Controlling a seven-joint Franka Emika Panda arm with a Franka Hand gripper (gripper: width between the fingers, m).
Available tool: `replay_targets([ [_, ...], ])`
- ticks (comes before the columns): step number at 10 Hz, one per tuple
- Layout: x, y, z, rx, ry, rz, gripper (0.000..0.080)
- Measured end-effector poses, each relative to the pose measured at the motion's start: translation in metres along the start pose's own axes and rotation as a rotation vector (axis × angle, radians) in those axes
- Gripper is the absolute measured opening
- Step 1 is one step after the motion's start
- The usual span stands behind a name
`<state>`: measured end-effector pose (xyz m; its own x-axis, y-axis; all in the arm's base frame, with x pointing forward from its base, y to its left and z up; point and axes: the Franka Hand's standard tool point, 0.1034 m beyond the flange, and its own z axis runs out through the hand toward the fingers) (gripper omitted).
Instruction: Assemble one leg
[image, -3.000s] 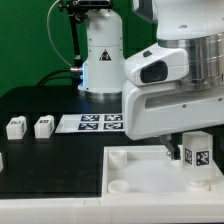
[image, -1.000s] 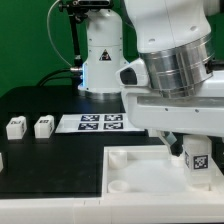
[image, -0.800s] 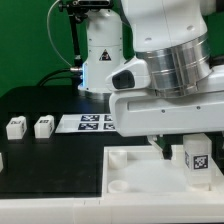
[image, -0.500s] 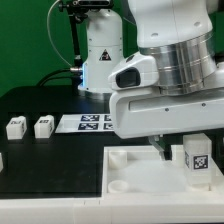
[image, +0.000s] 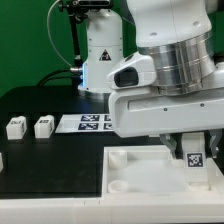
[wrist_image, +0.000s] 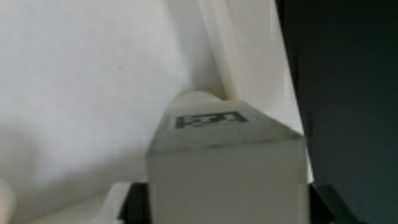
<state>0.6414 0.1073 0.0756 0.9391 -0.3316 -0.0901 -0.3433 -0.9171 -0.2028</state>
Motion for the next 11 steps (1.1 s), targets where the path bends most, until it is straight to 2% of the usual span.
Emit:
replay_targets([
  [4,0.0023,0.003,0.0024,0.034,-0.001,0.311,0.0294],
  [6,0.003,0.0038,0.0024,0.038,0.001,0.352,0.0294],
  [10,0.0015,0.0036,0.0012,0.023,-0.011,0.329,0.0294],
  [11,0.0024,0.0034,0.001,0.041,-0.014,0.419,0.0294],
])
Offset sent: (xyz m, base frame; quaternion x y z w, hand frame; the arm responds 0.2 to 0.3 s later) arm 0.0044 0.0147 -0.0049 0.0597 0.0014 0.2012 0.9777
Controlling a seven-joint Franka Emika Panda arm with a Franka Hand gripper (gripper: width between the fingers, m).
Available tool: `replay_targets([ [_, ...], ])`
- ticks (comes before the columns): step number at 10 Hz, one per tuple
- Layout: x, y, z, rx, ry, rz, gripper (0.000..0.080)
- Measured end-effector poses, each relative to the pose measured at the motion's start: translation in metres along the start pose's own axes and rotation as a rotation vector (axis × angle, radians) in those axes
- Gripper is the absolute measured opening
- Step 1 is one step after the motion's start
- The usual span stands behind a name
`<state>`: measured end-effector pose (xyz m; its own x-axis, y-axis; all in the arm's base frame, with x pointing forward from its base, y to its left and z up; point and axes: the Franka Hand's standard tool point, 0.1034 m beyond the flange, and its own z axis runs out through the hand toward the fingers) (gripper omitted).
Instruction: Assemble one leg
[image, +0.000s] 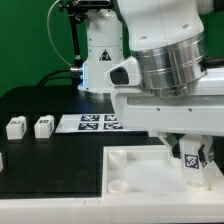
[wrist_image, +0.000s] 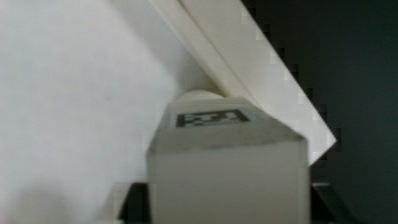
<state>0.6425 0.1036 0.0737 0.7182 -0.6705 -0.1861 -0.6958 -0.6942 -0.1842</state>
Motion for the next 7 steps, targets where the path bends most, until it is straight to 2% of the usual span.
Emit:
replay_targets([
  [1,0.0013,0.0017,0.001,0.018,-0.002,0.189,0.0294],
  [2,0.001,0.0027,0.0015,0.026,0.007,0.254,0.0294],
  [6,0.0003,0.003,0.0023,0.029,0.002,0.667,0.0294],
  [7,-0.0018,0.0027,0.0034,0.054,0.021,0.837,0.0294],
])
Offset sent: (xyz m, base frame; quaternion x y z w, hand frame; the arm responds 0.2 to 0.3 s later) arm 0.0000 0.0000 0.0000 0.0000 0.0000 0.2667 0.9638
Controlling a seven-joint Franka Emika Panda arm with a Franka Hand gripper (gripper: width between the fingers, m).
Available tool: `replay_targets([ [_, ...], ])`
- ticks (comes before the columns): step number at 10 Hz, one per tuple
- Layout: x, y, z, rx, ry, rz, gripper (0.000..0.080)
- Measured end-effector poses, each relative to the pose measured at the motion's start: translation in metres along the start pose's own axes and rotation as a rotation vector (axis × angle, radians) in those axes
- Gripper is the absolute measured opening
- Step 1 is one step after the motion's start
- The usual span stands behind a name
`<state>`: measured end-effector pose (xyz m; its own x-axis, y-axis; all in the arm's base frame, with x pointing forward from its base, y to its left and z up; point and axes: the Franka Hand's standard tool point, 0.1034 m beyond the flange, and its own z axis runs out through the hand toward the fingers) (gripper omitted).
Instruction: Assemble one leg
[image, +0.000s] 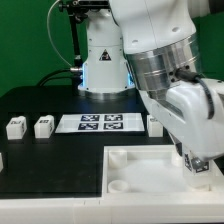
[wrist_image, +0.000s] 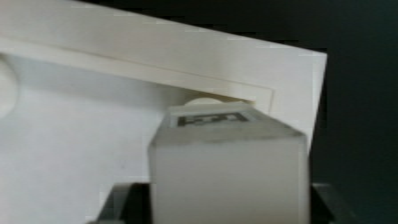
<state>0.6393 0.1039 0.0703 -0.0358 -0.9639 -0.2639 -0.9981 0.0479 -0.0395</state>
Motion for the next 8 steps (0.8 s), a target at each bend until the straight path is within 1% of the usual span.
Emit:
replay_targets([
  [1,-0.0007,0.0043,0.0,0.033,0.012,0.053,0.0294],
  [2,0.0,0.0038,-0.0002,0.026,0.011,-0.05,0.0375],
  [3,-0.0011,0.004,0.0003,0.026,0.004,-0.035,0.0514],
  [4,-0.0023,0.0043,0.0006,0.025,0.004,-0.058,0.0606],
  [5,-0.0041,0.0053,0.0,0.01,0.015,-0.313,0.0606],
  [6,-0.0086,0.0075,-0.0008,-0.023,0.033,-0.551,0.0641],
  [7,-0.0068,0.007,-0.0003,-0.021,0.035,-0.618,0.0647],
  [8,-0.0052,0.007,-0.0002,-0.024,0.035,-0.725,0.0647],
])
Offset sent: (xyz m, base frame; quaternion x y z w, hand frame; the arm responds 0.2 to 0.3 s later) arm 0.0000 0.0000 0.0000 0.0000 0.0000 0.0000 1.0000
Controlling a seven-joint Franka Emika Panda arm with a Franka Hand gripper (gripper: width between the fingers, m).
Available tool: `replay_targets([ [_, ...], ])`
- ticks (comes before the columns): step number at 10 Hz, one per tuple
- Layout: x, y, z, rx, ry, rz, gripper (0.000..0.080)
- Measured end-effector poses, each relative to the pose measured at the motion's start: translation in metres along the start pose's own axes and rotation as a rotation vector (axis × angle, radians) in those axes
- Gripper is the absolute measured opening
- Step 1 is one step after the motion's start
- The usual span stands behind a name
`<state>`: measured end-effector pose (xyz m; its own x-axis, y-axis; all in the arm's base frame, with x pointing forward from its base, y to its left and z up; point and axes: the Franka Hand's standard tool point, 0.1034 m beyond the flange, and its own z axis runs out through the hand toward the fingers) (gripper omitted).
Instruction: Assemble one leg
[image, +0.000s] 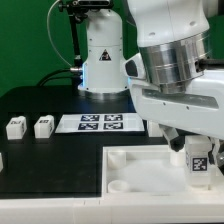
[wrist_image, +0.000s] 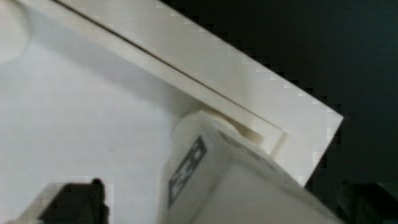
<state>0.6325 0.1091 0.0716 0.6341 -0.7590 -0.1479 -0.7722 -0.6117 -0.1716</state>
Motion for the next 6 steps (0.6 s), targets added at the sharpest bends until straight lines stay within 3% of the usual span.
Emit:
replay_targets([
  [1,-0.0017,0.0006,0.0006,-0.013,0.001,-0.121,0.0647],
  [2,-0.0055,0.0013,0.0013,-0.058,0.008,-0.358,0.0649],
  [5,-0.0057,0.0012,0.0012,-0.092,0.013,-0.765,0.0649],
  [6,-0.0059,0.0009,0.0012,-0.087,0.014,-0.715,0.0527],
])
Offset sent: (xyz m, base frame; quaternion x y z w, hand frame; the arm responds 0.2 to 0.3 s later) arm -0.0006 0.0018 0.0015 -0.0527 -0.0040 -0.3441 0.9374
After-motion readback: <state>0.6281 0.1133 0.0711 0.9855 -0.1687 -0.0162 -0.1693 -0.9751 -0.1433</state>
